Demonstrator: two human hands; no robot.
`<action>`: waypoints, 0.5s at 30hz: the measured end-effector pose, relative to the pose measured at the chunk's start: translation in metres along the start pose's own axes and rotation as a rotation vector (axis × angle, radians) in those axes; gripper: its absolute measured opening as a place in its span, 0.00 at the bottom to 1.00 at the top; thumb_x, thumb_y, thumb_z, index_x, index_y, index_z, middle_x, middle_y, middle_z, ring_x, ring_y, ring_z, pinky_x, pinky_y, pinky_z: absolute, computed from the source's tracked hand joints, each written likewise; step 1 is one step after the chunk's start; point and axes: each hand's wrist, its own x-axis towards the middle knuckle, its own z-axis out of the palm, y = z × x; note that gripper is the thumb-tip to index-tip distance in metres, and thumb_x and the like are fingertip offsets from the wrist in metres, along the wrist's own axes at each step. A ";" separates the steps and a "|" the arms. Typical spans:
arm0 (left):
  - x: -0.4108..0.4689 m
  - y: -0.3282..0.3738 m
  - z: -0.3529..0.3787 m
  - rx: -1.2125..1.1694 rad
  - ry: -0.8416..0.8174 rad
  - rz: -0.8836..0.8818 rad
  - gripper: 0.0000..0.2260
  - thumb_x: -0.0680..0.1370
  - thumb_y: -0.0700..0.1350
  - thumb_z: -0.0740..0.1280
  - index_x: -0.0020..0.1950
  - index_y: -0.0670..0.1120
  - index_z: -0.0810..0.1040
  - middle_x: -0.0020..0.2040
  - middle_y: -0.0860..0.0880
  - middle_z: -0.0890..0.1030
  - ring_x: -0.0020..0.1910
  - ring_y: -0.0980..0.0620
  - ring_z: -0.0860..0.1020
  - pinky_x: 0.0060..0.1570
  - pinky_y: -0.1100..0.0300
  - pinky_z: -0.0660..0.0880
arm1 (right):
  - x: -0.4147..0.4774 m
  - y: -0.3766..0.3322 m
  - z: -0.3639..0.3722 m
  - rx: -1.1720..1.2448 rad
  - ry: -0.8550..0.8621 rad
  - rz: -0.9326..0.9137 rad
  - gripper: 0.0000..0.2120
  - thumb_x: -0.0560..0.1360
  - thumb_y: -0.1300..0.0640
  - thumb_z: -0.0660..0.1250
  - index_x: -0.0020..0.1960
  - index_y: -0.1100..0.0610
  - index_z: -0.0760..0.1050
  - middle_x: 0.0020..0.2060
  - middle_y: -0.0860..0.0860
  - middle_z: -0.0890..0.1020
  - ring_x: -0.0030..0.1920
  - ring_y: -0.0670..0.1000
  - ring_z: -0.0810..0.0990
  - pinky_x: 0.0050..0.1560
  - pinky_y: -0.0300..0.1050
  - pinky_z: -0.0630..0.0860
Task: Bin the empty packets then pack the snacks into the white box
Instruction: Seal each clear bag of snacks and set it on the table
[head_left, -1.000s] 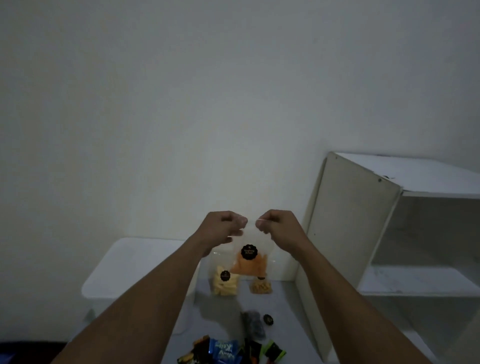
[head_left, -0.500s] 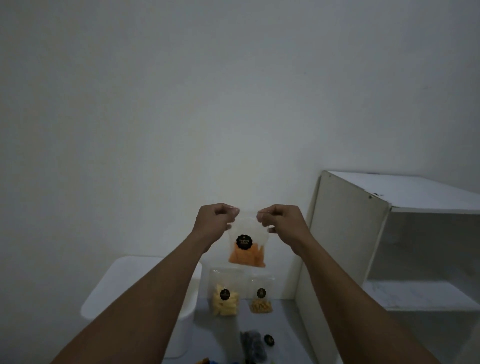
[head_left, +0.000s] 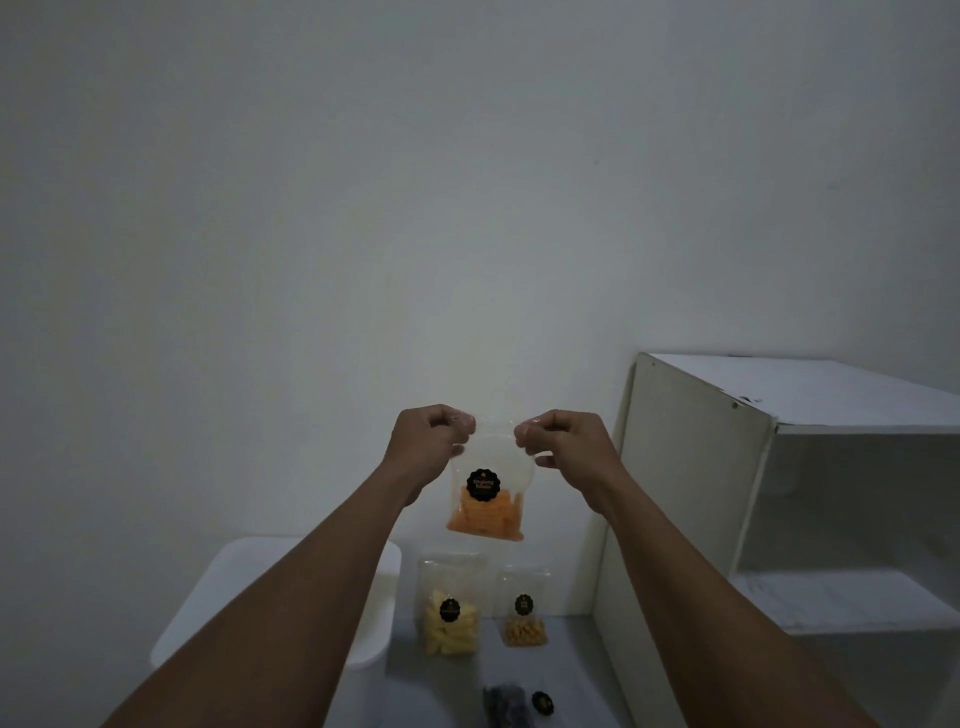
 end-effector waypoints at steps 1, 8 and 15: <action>0.002 -0.001 -0.001 0.037 0.022 0.020 0.04 0.76 0.37 0.70 0.42 0.42 0.84 0.44 0.47 0.85 0.48 0.47 0.82 0.51 0.55 0.81 | 0.000 0.000 0.000 -0.003 -0.027 0.010 0.03 0.73 0.61 0.72 0.43 0.61 0.83 0.41 0.53 0.86 0.40 0.47 0.82 0.44 0.46 0.79; 0.001 0.003 0.011 0.027 -0.032 0.031 0.03 0.76 0.37 0.69 0.46 0.39 0.83 0.46 0.44 0.84 0.46 0.48 0.81 0.49 0.56 0.81 | 0.006 -0.006 0.010 -0.148 -0.034 -0.077 0.04 0.74 0.59 0.71 0.42 0.59 0.82 0.38 0.54 0.83 0.38 0.47 0.79 0.40 0.42 0.76; 0.006 0.005 0.011 0.098 -0.066 0.076 0.04 0.76 0.42 0.71 0.46 0.42 0.85 0.42 0.46 0.86 0.42 0.50 0.80 0.49 0.54 0.79 | 0.009 -0.004 0.008 -0.040 -0.026 -0.067 0.05 0.72 0.59 0.75 0.46 0.60 0.84 0.38 0.54 0.86 0.36 0.46 0.82 0.39 0.41 0.79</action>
